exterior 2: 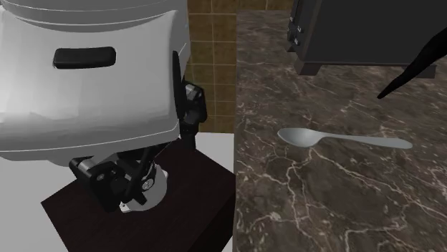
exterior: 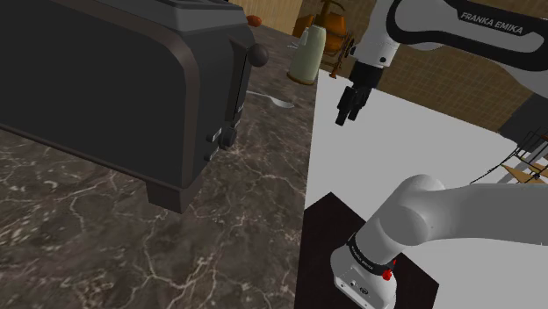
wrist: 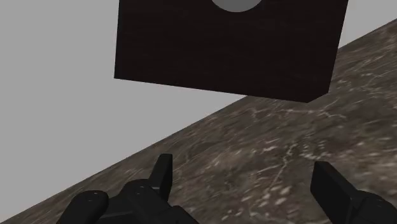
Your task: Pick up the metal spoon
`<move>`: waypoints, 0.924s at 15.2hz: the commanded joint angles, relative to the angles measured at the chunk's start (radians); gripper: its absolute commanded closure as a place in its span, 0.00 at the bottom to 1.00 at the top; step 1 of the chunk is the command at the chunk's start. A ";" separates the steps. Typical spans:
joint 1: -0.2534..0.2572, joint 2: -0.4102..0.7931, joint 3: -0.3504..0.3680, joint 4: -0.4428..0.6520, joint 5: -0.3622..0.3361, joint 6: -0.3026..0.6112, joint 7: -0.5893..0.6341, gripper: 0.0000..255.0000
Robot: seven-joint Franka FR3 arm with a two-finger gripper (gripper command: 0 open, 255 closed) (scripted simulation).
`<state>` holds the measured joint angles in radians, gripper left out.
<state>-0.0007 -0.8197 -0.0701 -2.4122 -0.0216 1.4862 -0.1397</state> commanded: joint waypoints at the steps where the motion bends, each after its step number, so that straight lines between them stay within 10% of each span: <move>1: 0.000 0.000 0.000 0.000 0.000 0.000 0.000 0.00; 14: 0.133 0.262 0.101 0.189 0.152 0.254 0.008 0.00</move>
<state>0.1216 -0.5809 0.0212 -2.2452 0.1196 1.7232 -0.1339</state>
